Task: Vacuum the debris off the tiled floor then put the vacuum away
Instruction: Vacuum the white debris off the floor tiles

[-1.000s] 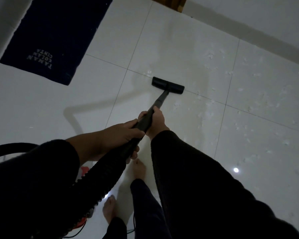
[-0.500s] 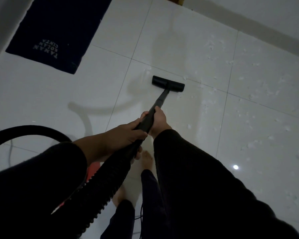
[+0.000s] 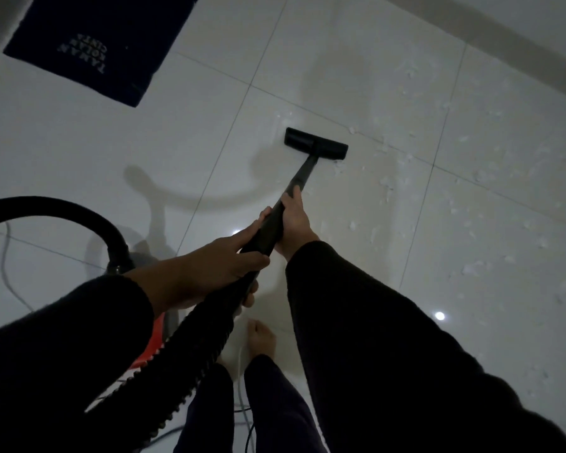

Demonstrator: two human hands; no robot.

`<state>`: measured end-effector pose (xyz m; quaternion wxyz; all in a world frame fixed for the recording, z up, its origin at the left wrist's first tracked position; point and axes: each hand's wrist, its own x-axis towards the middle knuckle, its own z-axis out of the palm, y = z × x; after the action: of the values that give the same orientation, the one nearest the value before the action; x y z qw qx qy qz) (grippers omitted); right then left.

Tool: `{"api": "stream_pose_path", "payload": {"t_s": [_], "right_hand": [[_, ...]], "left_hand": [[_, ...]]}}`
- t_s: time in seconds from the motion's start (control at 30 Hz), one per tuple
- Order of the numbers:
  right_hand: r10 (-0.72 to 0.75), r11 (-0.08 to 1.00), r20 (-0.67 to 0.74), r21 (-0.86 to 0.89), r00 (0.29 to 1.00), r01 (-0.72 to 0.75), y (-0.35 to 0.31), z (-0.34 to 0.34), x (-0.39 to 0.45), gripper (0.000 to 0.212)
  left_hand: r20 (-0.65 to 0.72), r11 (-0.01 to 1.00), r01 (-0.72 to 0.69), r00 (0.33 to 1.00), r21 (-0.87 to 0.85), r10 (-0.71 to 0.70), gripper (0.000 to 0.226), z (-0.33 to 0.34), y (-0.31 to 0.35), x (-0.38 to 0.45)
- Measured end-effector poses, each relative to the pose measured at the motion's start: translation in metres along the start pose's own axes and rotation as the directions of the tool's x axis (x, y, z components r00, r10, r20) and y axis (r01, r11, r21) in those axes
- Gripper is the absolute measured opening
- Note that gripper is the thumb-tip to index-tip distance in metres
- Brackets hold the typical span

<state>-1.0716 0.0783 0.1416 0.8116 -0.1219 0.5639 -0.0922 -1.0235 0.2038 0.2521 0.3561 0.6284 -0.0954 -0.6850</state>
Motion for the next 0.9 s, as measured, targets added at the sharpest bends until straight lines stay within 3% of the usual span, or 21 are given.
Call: {"api": "stream_pose_path", "payload": {"t_s": [0.13, 0.9], "right_hand": [[-0.001, 0.997, -0.004, -0.076, 1.000, 0.001, 0.004, -0.006, -0.012, 0.055], [-0.047, 0.998, -0.108, -0.054, 0.993, 0.041, 0.050, -0.046, -0.042, 0.052]], "left_hand": [[-0.023, 1.000, 0.001, 1.000, 0.022, 0.000, 0.065, 0.009, -0.007, -0.007], [0.027, 0.993, -0.064, 0.998, 0.099, 0.062, 0.066, 0.034, -0.064, -0.032]]}}
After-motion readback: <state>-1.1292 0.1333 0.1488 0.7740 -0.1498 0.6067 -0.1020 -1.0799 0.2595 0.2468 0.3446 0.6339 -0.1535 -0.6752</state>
